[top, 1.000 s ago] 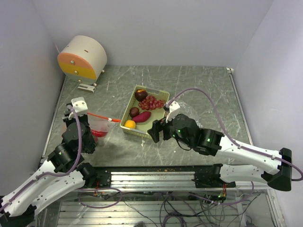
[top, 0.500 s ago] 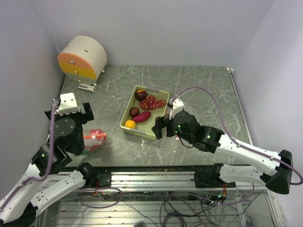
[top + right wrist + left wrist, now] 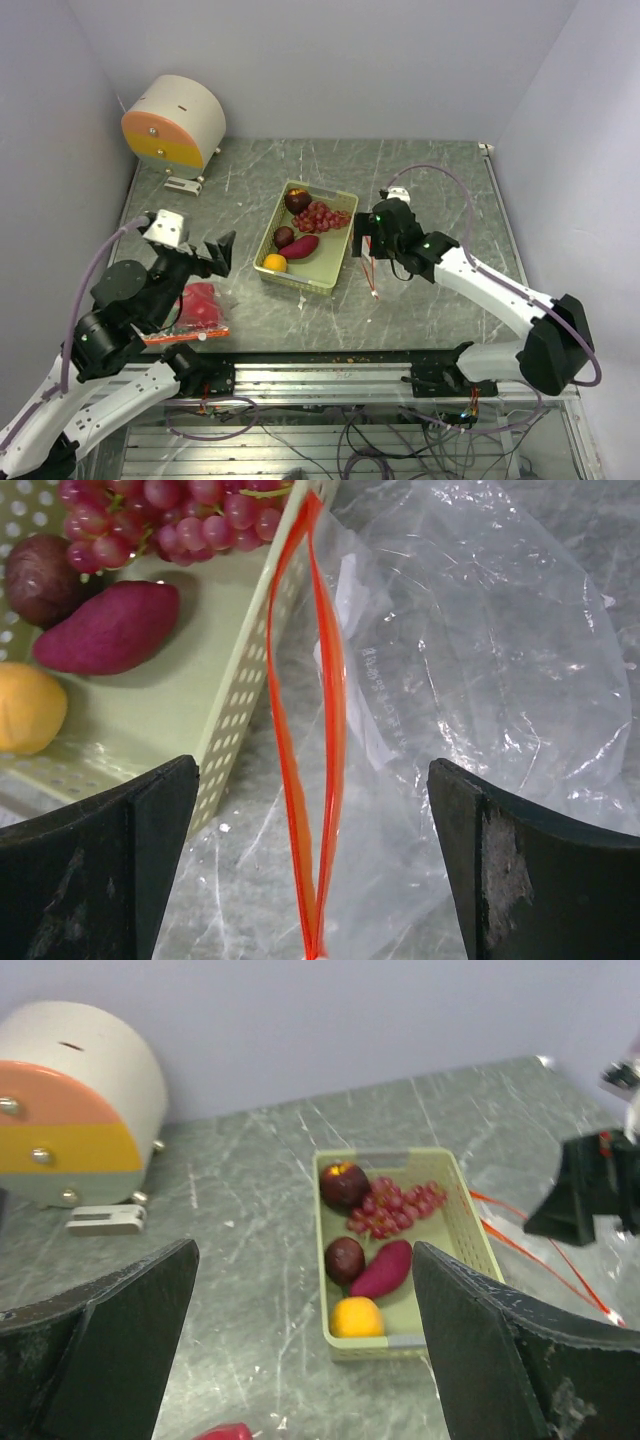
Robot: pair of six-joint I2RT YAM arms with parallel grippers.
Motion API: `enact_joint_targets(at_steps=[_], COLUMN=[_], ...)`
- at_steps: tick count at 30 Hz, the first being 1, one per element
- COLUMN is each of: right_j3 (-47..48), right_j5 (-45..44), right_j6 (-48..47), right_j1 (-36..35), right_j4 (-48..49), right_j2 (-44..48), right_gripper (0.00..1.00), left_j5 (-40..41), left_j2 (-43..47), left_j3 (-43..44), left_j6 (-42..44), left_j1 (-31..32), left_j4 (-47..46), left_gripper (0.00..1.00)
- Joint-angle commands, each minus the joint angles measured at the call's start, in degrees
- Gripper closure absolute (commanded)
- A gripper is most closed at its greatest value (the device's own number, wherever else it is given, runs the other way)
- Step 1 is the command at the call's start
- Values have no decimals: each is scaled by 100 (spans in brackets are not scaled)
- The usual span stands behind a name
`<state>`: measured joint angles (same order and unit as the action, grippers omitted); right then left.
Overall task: Place the food in the zip-top bag and seal the zipper
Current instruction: Place the zipper food storage bag at the center of the board.
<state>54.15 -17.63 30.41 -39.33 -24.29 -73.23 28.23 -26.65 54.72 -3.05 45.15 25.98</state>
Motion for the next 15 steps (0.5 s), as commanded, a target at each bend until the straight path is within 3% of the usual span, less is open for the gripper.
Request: enact_joint_targets(at_steps=[1,4,10,15], right_j3=[90,42,-209,-268], right_j5=[412,415,548,361], right_j6=[-40,0,87,52], right_j1=[175,220,430,568], right_j4=[189,287,665,802], right_j2=[-406,-591,-439,-290], right_gripper=[3,7,33,35], left_j5=[-896,-809,-793,-770], left_j2=[-144,-194,-206,-266], left_j3=[-286,-360,-408,-446], left_j6=[-169,-170,-170,-192], left_j1=[-24,-24,-27,-23], left_j4=[-233,-212,-247,-260], left_gripper=[2,2,2,3])
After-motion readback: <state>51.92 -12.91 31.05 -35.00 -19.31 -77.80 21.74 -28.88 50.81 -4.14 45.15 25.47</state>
